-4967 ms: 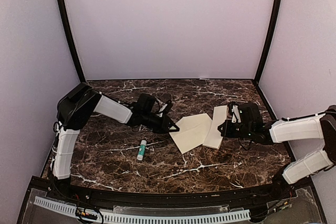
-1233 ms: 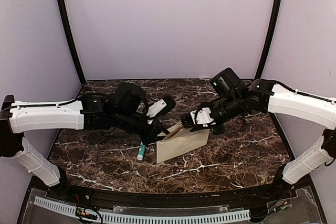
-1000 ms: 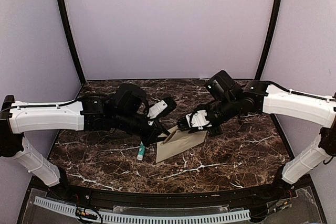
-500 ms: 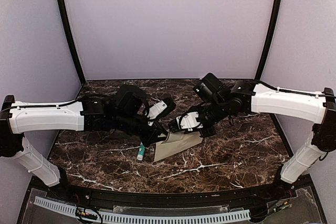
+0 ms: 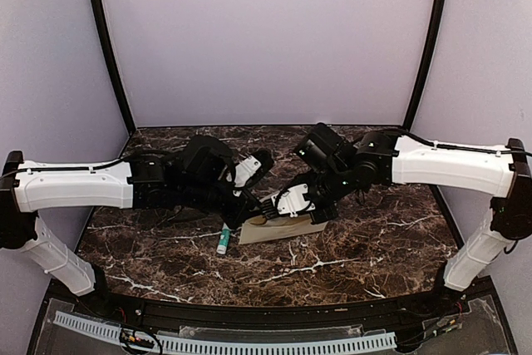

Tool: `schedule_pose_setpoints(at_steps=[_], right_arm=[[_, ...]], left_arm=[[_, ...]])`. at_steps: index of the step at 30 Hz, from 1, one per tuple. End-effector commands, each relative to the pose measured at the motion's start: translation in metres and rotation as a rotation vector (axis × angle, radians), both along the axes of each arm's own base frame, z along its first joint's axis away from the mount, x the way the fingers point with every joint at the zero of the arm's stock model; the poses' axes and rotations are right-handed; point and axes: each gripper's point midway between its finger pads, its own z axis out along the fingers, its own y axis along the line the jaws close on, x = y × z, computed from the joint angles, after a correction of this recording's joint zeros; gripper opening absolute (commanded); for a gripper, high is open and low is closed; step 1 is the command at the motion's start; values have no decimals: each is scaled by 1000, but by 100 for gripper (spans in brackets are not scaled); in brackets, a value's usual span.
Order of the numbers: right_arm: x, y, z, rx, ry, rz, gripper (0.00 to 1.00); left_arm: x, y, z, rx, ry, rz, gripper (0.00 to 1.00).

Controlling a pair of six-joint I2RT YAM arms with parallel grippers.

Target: Place the letter into the envelope and seal it

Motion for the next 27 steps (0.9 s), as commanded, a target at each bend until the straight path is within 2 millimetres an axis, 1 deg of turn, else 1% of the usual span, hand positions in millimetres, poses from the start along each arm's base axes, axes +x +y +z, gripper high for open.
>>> schedule_pose_setpoints(at_steps=[1, 3, 5, 10, 12, 15, 20, 23, 27], right_arm=[[4, -2, 18, 4, -61, -22, 0], [3, 2, 24, 32, -62, -27, 0], [5, 3, 24, 41, -62, -45, 0], [12, 1, 6, -1, -48, -107, 0], [14, 2, -3, -16, -38, -129, 0], [16, 3, -14, -42, -20, -148, 0], [10, 4, -34, -76, -9, -130, 0], [10, 5, -40, -81, -5, -131, 0], [3, 10, -43, -64, 3, -93, 0]], left_arm=[[5, 6, 18, -69, -41, 49, 0], [5, 10, 7, -66, -27, 63, 0], [4, 11, -2, -79, -13, 67, 0], [0, 8, -16, -126, 27, 68, 0], [-1, 2, -14, -172, 29, 58, 0], [-2, 1, -20, -184, 43, 56, 0], [-1, 1, -25, -185, 45, 65, 0], [0, 1, -28, -183, 48, 71, 0], [0, 0, -32, -182, 50, 73, 0]])
